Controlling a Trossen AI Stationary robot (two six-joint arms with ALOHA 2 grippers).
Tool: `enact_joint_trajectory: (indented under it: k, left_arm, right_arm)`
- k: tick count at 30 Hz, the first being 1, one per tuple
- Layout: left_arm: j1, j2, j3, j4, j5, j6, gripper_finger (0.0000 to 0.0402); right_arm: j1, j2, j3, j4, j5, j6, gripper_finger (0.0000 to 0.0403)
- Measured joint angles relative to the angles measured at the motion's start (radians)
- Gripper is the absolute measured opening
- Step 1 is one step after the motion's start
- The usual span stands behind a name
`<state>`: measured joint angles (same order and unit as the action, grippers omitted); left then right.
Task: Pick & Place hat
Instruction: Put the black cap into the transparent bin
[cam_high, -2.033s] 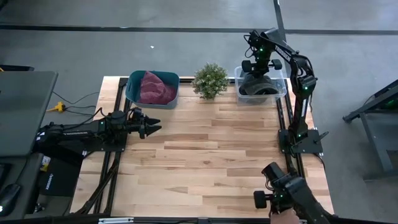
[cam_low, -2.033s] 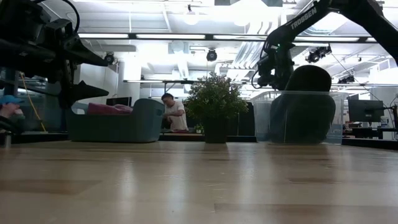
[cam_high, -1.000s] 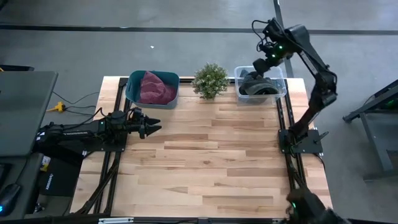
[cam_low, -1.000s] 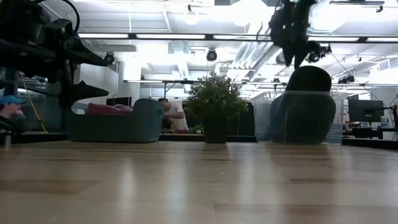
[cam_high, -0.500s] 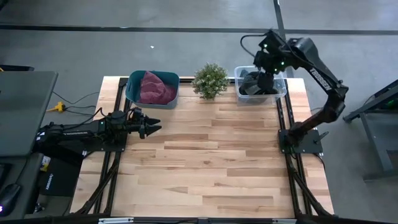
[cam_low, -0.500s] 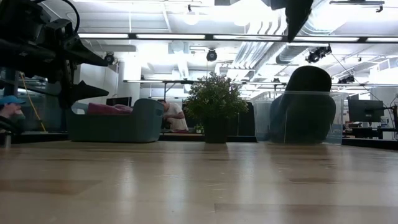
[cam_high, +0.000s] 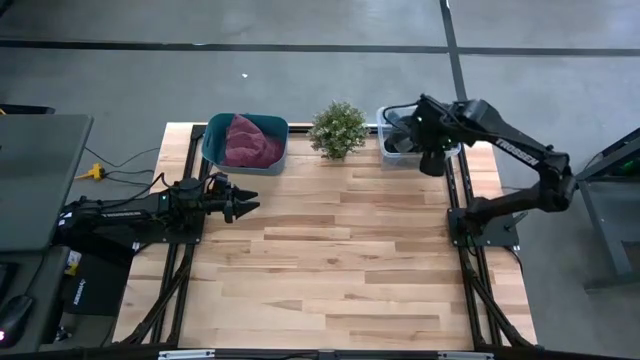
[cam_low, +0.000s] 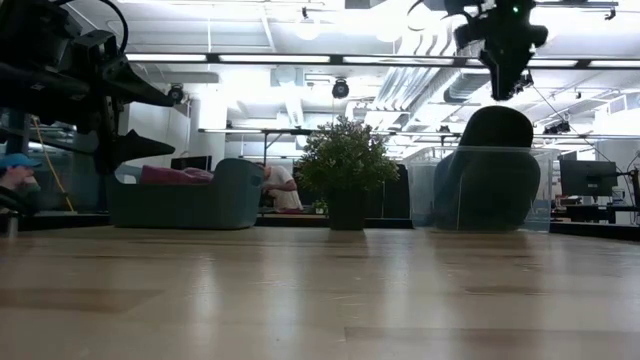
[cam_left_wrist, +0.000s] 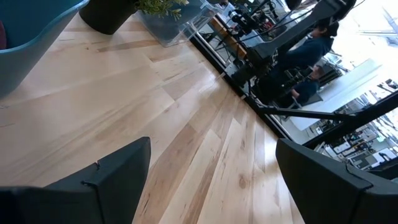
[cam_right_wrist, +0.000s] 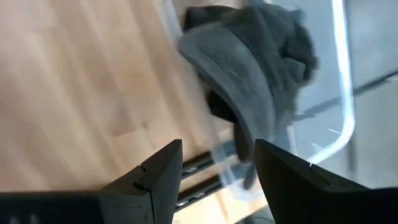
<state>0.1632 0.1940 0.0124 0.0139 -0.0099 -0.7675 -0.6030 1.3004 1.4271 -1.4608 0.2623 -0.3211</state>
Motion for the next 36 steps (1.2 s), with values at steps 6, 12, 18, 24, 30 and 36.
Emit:
enact_joint_trajectory:
  k: [6,12,18,24,30,36]
  left_arm:
    - [0.000,0.000,0.000,0.000,0.000,0.000,0.0337]
    - [0.000,0.000,0.000,0.000,0.000,0.000,0.0337]
    - [0.000,0.000,0.000,0.000,0.000,0.000,0.0337]
    - [0.000,0.000,0.000,0.000,0.000,0.000,0.0337]
    - [0.000,0.000,0.000,0.000,0.000,0.000,0.0337]
    - [0.000,0.000,0.000,0.000,0.000,0.000,0.0337]
  right_arm:
    - [0.003,-0.076,-0.116,0.135,0.132,-0.002,0.0194]
    - [0.004,-0.087,-0.160,0.201,0.133,-0.021,0.0194]
    - [0.004,-0.085,-0.197,0.234,0.142,-0.019,0.0168]
    - [0.004,-0.086,-0.199,0.269,0.168,-0.020,0.0112]
    - [0.004,-0.086,-0.199,0.270,0.179,-0.025,0.0037]
    - [0.002,-0.086,-0.199,0.294,0.187,-0.024,0.0015]
